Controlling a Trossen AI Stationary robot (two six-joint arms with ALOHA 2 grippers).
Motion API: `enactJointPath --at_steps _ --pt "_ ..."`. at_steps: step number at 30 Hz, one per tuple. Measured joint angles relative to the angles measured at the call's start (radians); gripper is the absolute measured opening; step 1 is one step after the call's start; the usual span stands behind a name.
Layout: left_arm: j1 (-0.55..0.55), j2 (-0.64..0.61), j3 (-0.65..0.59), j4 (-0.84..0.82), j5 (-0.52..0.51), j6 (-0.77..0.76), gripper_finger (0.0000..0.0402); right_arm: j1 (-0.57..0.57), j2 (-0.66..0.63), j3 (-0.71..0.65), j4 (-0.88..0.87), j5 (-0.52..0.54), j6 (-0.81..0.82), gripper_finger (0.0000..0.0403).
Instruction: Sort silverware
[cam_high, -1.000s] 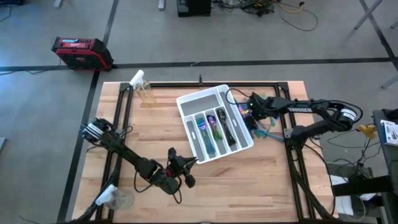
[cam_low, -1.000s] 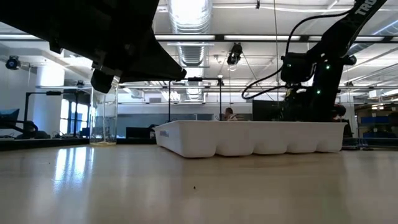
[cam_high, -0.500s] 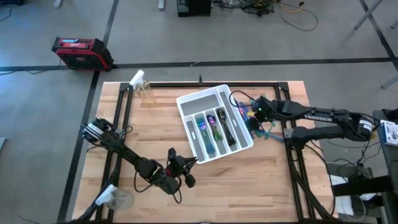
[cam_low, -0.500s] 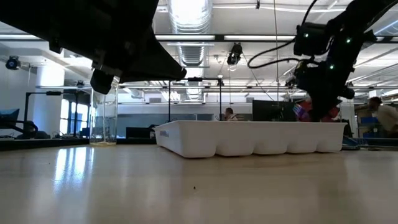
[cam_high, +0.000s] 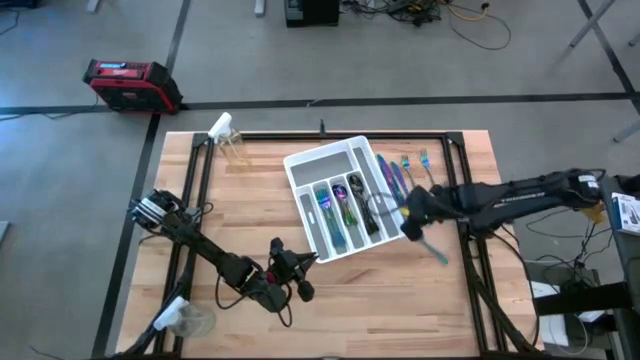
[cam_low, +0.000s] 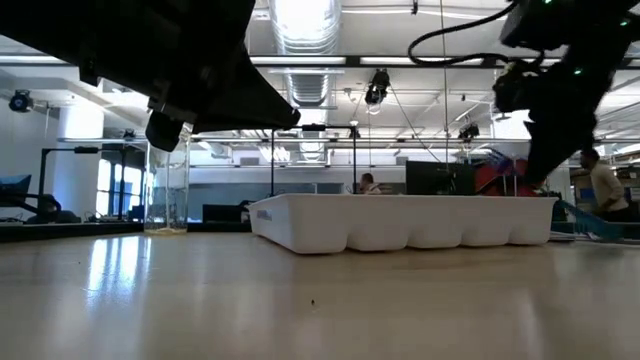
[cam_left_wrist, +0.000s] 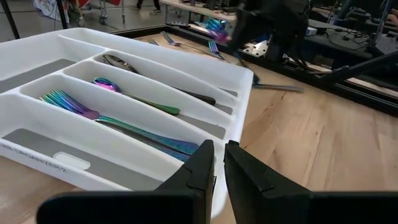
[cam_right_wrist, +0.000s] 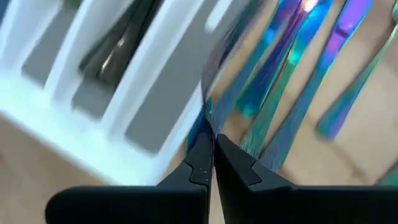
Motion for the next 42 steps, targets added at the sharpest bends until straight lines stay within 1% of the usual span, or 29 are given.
enactJointPath --at_steps 2,5,9,13,16,19,25,30,33,36,38,42 --pt "0.000 0.000 0.000 -0.001 0.000 0.003 0.0025 0.101 -0.004 0.000 -0.058 0.010 0.092 0.0000" --pt "0.000 0.000 0.000 -0.004 0.000 0.006 0.0025 0.272 -0.005 0.000 -0.096 0.019 0.235 0.0000" --pt "0.003 0.000 0.000 -0.006 -0.008 0.009 0.0025 0.534 0.014 0.006 -0.084 0.098 0.416 0.0000" --pt "0.008 0.000 0.000 -0.004 -0.021 0.006 0.0025 0.772 0.106 0.040 -0.027 0.229 0.554 0.0000" --pt "0.012 0.000 0.000 0.011 -0.045 0.004 0.0025 0.868 0.234 0.083 0.027 0.299 0.581 0.0000" --pt "0.020 0.000 0.003 0.026 -0.062 0.003 0.0025 0.896 0.395 0.155 0.033 0.345 0.563 0.0000" --pt "0.023 0.000 0.034 0.029 -0.058 0.006 0.0025 0.890 0.713 0.298 0.035 0.439 0.432 0.0000" --pt "0.021 0.000 0.063 0.030 -0.029 0.042 0.0025 0.888 0.900 0.409 0.037 0.460 0.329 0.0000" --pt "0.021 0.000 0.075 0.029 -0.027 0.063 0.0025 0.874 0.955 0.457 0.028 0.464 0.317 0.0001" --pt "0.021 0.000 0.083 0.033 -0.027 0.071 0.0025 0.864 0.975 0.488 0.037 0.453 0.308 0.0016" --pt "0.021 0.000 0.083 0.032 -0.027 0.071 0.0025 0.863 0.964 0.499 0.033 0.447 0.281 0.0037" --pt "0.021 0.000 0.083 0.028 -0.013 0.071 0.0025 0.864 0.917 0.518 0.041 0.446 0.205 0.0093"
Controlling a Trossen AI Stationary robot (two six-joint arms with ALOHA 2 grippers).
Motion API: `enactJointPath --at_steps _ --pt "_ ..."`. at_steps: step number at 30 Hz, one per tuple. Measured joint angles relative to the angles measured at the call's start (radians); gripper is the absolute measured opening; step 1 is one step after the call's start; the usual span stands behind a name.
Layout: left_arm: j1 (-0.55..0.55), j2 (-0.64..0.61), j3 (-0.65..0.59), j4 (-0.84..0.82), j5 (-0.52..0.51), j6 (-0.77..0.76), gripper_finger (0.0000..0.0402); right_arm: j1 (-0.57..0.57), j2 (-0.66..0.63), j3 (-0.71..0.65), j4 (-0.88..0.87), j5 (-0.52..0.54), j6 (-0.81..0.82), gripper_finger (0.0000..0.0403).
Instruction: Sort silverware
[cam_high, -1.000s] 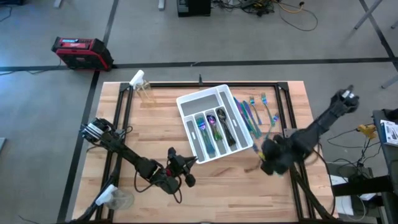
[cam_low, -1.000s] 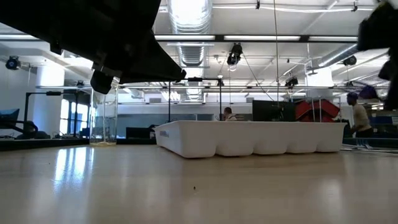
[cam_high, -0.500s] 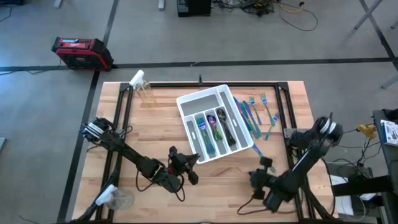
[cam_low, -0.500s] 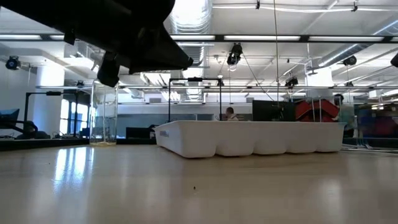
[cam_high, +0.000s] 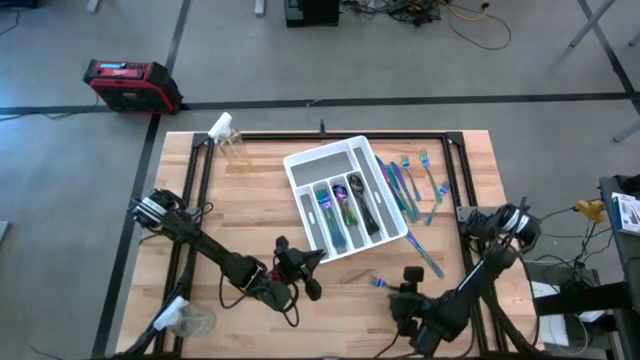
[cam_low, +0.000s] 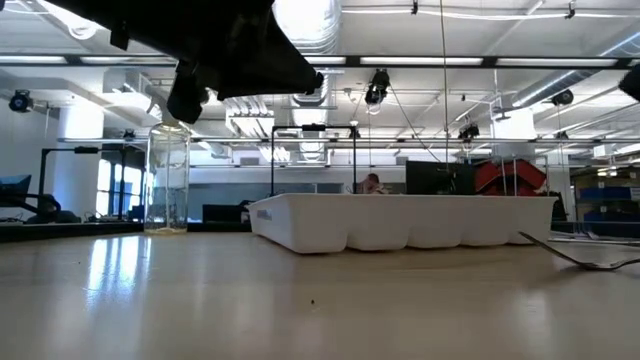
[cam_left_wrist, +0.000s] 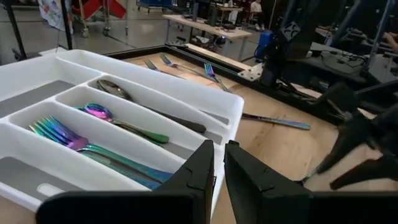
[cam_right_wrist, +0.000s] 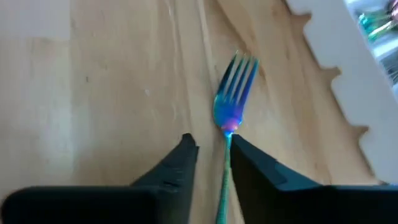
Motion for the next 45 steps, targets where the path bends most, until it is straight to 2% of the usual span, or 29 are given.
enactJointPath --at_steps 5,10,14,18,27,32,36,45 --pt "-0.001 0.000 0.000 -0.002 0.007 0.000 0.0025 -0.019 -0.080 -0.010 0.005 -0.016 -0.021 0.0142" --pt "-0.001 0.000 -0.003 -0.002 0.031 0.000 0.0025 -0.069 -0.132 -0.093 0.065 -0.093 -0.040 0.0151" --pt "-0.004 0.000 -0.004 -0.002 0.048 0.000 0.0025 -0.102 -0.133 -0.186 0.209 -0.179 -0.077 0.0138" --pt "-0.010 -0.002 0.006 -0.003 0.050 0.027 0.0025 -0.119 -0.136 -0.261 0.318 -0.171 -0.076 0.0114" --pt "-0.015 -0.009 0.055 -0.003 0.050 0.118 0.0025 -0.125 -0.136 -0.311 0.422 -0.236 -0.074 0.0007" --pt "-0.016 -0.030 0.106 -0.002 0.050 0.229 0.0025 -0.129 -0.139 -0.304 0.457 -0.268 -0.104 0.0003" --pt "-0.019 -0.059 0.130 -0.028 0.050 0.300 0.0025 -0.130 -0.145 -0.270 0.450 -0.243 -0.111 0.0002" --pt "-0.023 -0.158 0.128 -0.277 0.040 0.198 0.0025 -0.162 -0.154 -0.165 0.451 -0.220 -0.140 0.0000"
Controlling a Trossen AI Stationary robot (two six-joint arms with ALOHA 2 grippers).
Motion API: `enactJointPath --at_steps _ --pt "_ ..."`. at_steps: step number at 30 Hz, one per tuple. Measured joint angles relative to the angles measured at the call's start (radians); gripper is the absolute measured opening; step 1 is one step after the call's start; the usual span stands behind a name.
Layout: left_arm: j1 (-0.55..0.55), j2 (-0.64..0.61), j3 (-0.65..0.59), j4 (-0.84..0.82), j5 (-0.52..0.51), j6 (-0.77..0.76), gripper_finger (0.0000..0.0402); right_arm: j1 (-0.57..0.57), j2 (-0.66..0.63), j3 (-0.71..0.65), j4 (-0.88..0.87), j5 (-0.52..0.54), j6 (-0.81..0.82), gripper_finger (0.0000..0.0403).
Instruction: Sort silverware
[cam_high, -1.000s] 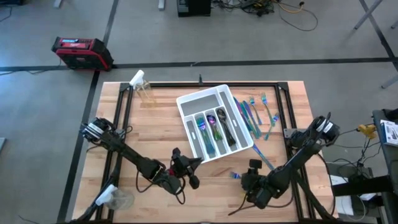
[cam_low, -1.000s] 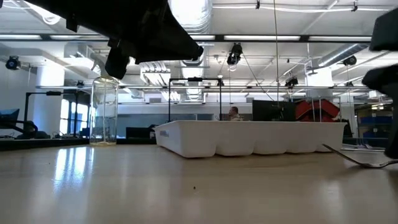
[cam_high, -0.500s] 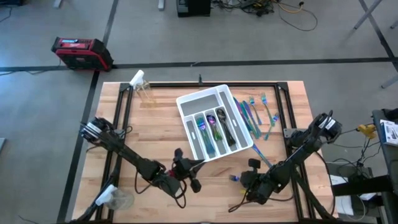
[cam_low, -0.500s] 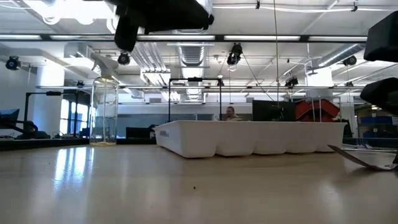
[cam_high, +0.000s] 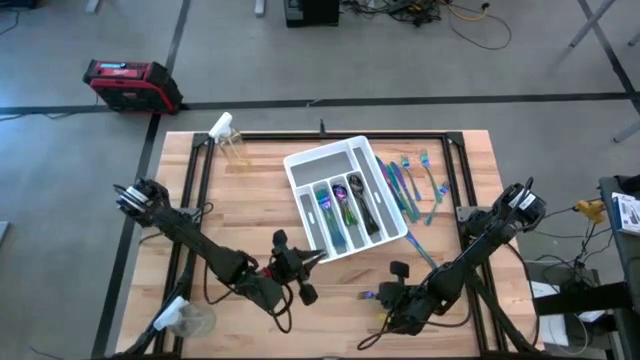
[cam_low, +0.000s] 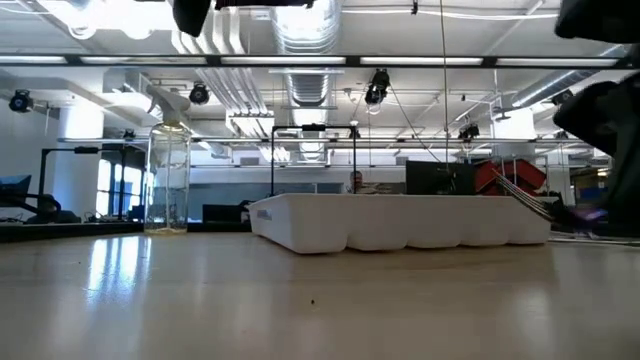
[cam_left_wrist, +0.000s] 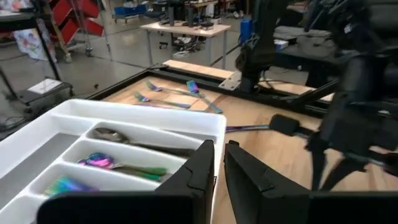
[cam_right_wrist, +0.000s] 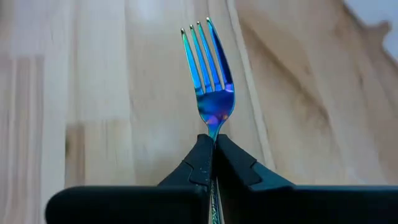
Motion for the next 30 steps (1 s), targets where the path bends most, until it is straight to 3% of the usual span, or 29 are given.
enactJointPath --at_steps 8,18,24,30 --pt "0.000 -0.015 -0.002 -0.228 -0.002 -0.169 0.0025 -0.132 -0.004 0.076 0.018 0.065 -0.067 0.0000" --pt "-0.002 -0.136 -0.002 -0.587 -0.046 -0.387 0.0025 -0.451 -0.006 0.157 0.216 0.068 -0.141 0.0000" --pt "-0.002 -0.144 -0.003 -0.646 -0.042 -0.426 0.0025 -0.625 0.000 0.177 0.235 0.007 0.009 0.0000" --pt "-0.002 -0.143 -0.003 -0.657 -0.045 -0.425 0.0025 -0.715 0.008 0.165 0.257 -0.011 0.150 0.0001"
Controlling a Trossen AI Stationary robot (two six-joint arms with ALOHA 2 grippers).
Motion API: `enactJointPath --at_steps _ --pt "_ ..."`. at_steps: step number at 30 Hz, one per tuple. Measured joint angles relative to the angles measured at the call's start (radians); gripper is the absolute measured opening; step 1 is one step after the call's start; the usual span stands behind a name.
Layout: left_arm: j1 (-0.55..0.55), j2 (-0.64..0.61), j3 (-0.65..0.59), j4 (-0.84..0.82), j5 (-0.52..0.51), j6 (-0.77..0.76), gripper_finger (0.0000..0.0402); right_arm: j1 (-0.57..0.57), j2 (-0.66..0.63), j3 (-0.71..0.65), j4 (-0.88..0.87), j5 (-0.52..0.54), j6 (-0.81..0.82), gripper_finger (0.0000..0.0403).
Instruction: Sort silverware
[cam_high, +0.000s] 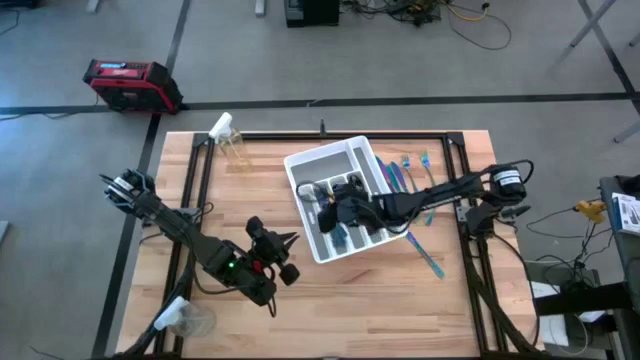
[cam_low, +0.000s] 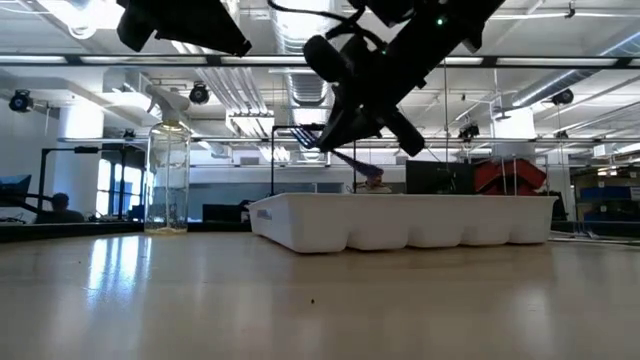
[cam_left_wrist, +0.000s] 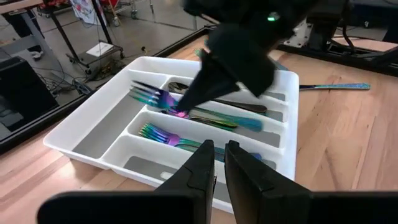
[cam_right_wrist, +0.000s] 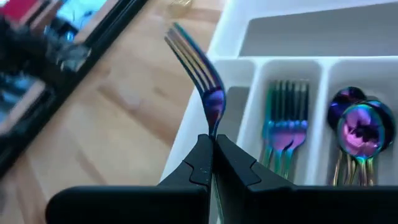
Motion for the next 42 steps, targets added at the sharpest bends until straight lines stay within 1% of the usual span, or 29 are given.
enactJointPath --at_steps 4,8,10,14,18,20,22,25,28,30,31,35,37,39,42 --pt "0.000 0.000 -0.002 0.000 -0.012 0.001 0.0025 -0.035 0.000 -0.009 -0.003 0.001 0.041 0.0001" --pt "0.000 0.000 -0.002 0.000 -0.017 0.001 0.0025 -0.044 0.023 -0.010 0.007 -0.006 0.072 0.0001" --pt "0.000 0.000 -0.002 0.000 -0.017 0.002 0.0025 -0.044 0.058 -0.007 0.009 -0.006 0.085 0.0000" --pt "0.000 0.000 -0.006 -0.002 -0.017 0.002 0.0025 -0.050 0.139 -0.008 0.003 -0.049 0.099 0.0000" --pt "0.000 0.000 -0.016 -0.016 -0.007 0.002 0.0025 -0.053 0.184 -0.008 0.000 -0.037 0.096 0.0000" --pt "0.000 0.000 -0.025 -0.016 0.001 0.002 0.0025 -0.053 0.181 -0.008 0.000 -0.006 0.061 0.0000" --pt "0.000 0.000 -0.035 -0.016 0.003 0.000 0.0025 -0.053 0.162 -0.008 -0.003 0.005 -0.009 0.0000" --pt "0.000 0.000 -0.055 -0.012 0.011 -0.023 0.0025 -0.041 0.099 -0.008 -0.031 0.007 -0.136 0.0000" --pt "0.000 0.009 -0.073 0.011 0.012 -0.051 0.0025 -0.015 0.017 -0.008 -0.157 0.007 -0.227 0.0000" --pt "0.000 0.030 -0.079 0.042 0.014 -0.055 0.0025 -0.007 -0.044 -0.008 -0.302 0.006 -0.244 0.0000" --pt "0.000 0.043 -0.079 0.058 0.017 -0.054 0.0025 -0.006 -0.075 -0.008 -0.390 0.022 -0.240 0.0000" --pt "0.003 0.099 -0.079 0.142 0.019 -0.028 0.0025 -0.011 -0.204 -0.012 -0.756 0.117 -0.152 0.0000" --pt "0.007 0.124 -0.079 0.176 0.021 -0.016 0.0025 -0.023 -0.261 -0.024 -0.906 0.139 -0.086 0.0000" --pt "0.014 0.142 -0.079 0.203 0.020 -0.016 0.0025 -0.046 -0.319 -0.056 -0.978 0.143 -0.033 0.0000" --pt "0.025 0.164 -0.079 0.243 0.019 -0.016 0.0025 -0.102 -0.390 -0.131 -0.986 0.106 -0.031 0.0000"
